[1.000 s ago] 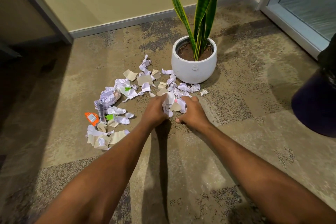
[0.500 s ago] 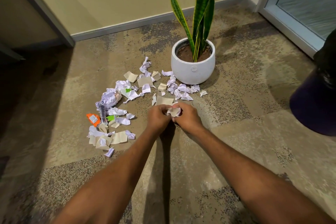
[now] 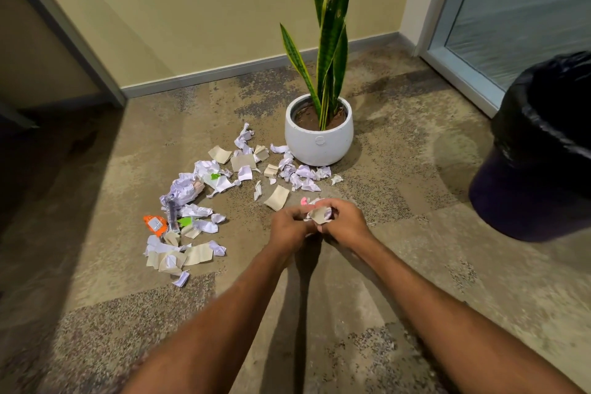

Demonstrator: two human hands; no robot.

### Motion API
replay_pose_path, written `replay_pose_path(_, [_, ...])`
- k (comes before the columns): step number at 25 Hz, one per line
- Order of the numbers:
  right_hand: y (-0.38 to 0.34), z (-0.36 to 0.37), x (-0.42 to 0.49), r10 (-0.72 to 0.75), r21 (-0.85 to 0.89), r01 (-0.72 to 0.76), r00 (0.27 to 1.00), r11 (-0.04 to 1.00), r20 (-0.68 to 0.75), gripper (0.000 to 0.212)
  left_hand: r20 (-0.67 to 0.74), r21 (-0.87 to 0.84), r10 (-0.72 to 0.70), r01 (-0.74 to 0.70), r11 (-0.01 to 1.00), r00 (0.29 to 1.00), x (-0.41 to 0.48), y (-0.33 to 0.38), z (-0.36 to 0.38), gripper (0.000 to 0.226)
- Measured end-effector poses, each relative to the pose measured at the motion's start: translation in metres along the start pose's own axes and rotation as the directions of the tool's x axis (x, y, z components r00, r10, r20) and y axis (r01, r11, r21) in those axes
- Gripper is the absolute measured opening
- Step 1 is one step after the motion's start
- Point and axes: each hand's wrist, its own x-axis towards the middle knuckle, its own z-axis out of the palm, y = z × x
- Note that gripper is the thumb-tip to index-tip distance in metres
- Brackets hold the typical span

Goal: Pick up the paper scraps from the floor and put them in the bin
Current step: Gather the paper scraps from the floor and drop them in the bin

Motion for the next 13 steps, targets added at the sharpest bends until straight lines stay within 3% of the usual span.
replay_pose_path(6, [-0.046,-0.069,-0.016,-0.159,-0.077,0.154,0.985,0.985,-0.063,0.053,0.061,-0.093,0.121,-0.115,0.989,0.991,-0.019,0.054,0.046,0.051])
replay_pose_path(13, [-0.108,-0.172,-0.046,-0.322,-0.110,0.303,0.913,0.947,-0.252,0.054,0.148,-0.147,0.310,-0.289,0.946,0.939,-0.046,0.140,0.128,0.047])
